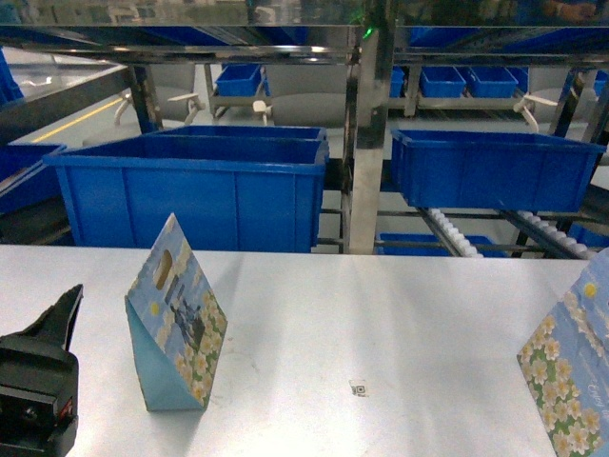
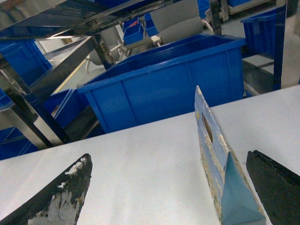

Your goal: Move flower gift bag to table near conveyor

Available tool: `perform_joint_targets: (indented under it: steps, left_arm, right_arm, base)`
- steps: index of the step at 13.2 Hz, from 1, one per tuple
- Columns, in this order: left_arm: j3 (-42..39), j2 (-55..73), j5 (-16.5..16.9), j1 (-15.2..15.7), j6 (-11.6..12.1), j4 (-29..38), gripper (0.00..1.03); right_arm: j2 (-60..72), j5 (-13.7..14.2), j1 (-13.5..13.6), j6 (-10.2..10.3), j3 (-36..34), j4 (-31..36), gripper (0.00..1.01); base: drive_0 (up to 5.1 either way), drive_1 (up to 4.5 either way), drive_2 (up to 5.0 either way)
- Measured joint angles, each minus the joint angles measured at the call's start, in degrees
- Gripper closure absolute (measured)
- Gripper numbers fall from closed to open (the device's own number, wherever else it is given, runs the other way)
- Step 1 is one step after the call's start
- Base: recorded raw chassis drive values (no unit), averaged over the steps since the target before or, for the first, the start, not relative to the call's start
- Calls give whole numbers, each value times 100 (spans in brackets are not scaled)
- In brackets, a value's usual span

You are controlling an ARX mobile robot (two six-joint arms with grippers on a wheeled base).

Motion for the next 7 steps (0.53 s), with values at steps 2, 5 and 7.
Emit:
perform_joint_targets:
  steps: [2, 5, 7]
  left_arm:
    - [2, 24, 17, -4, 33, -44, 5]
    - [22, -2804, 953, 662, -1180, -2057, 43]
    - [-249, -3635, 1357, 1056, -1370, -2850, 70]
  right_arm:
    - [-72, -201, -70, 24, 20, -219, 5]
    - [-1425, -2122, -686, 20, 4, -1963, 45]
    - [-2006, -2129, -678, 22, 2, -2540, 72]
  base:
    - [0, 0, 0]
    - [0, 0, 0]
    - [0, 0, 0]
